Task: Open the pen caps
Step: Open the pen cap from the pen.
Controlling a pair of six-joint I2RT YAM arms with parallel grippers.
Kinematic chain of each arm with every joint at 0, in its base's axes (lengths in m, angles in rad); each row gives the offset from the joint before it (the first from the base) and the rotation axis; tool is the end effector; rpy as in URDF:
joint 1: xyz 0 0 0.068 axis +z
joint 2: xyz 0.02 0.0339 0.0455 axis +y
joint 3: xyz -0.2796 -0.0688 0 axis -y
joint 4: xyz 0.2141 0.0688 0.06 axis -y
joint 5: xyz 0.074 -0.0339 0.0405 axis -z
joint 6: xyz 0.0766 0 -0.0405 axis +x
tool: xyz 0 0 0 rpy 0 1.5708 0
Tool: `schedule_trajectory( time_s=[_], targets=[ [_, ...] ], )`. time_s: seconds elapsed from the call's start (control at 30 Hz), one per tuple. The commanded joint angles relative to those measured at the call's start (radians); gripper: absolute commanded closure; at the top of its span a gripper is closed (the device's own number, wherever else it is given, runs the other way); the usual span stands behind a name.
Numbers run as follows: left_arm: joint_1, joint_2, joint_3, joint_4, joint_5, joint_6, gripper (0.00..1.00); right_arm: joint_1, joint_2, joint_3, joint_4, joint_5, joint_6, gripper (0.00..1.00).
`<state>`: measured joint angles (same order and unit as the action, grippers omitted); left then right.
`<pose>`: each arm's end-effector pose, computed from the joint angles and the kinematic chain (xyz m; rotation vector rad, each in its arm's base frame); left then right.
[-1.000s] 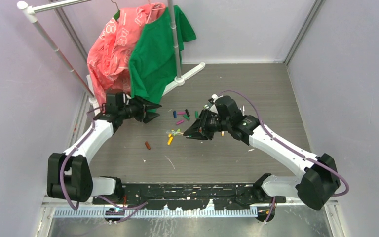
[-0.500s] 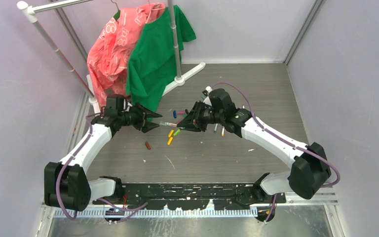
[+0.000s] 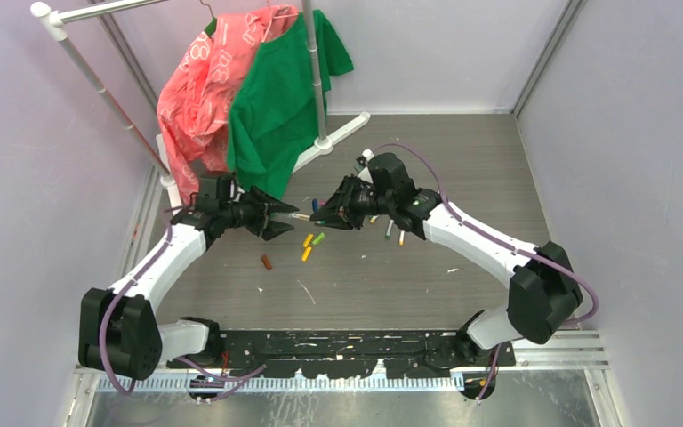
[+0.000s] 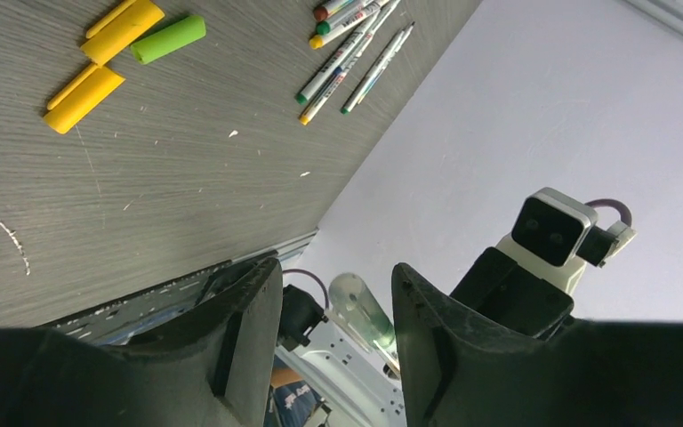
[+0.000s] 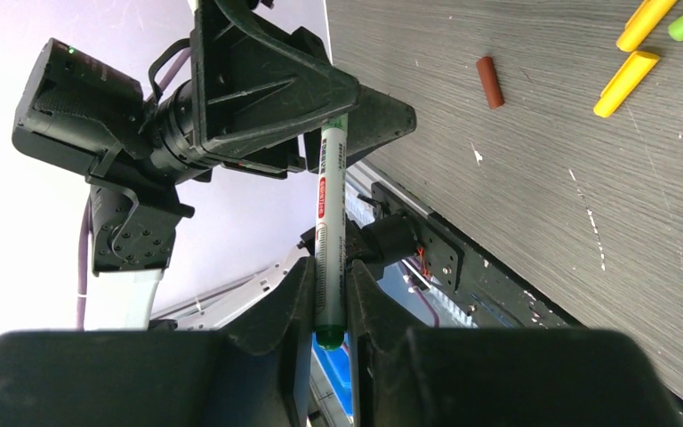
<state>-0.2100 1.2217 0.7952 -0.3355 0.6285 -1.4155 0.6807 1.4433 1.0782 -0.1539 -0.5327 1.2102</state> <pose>0.2278 -0.0946 0.2484 -1.2037 2.4021 -1.4217 0.2300 0.2363 0.3010 0.2686 2.4843 1.5556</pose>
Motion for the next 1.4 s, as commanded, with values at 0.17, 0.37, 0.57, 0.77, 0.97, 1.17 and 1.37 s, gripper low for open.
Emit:
schedule_trajectory(
  time_s=[0.17, 0.37, 0.57, 0.77, 0.97, 1.17, 1.37],
  targets=[
    [-0.016, 0.05, 0.025, 0.077, -0.093, -0.06, 0.56, 0.014, 0.006, 0.044, 0.098, -0.045, 0.038, 0.99],
    [-0.019, 0.05, 0.013, 0.118, -0.137, -0.083, 0.71, 0.021, 0.009, 0.019, 0.114, -0.053, 0.045, 0.99],
    [-0.032, 0.062, 0.033, 0.127, -0.133, -0.101, 0.67, 0.022, 0.012, -0.002, 0.122, -0.052, 0.046, 0.99],
    [-0.054, 0.047, 0.047, 0.121, -0.149, -0.114, 0.63, 0.023, 0.019, -0.012, 0.13, -0.044, 0.044, 0.99],
    [-0.058, 0.022, 0.049, 0.108, -0.181, -0.108, 0.71, 0.026, 0.024, -0.02, 0.144, -0.04, 0.051, 0.99],
    [-0.058, 0.001, 0.049, 0.094, -0.202, -0.099, 0.78, 0.026, 0.023, -0.049, 0.145, -0.031, 0.052, 0.99],
    [-0.058, -0.034, 0.032, 0.106, -0.238, -0.096, 1.0, 0.027, 0.022, -0.083, 0.144, -0.035, 0.044, 0.99]
  ],
)
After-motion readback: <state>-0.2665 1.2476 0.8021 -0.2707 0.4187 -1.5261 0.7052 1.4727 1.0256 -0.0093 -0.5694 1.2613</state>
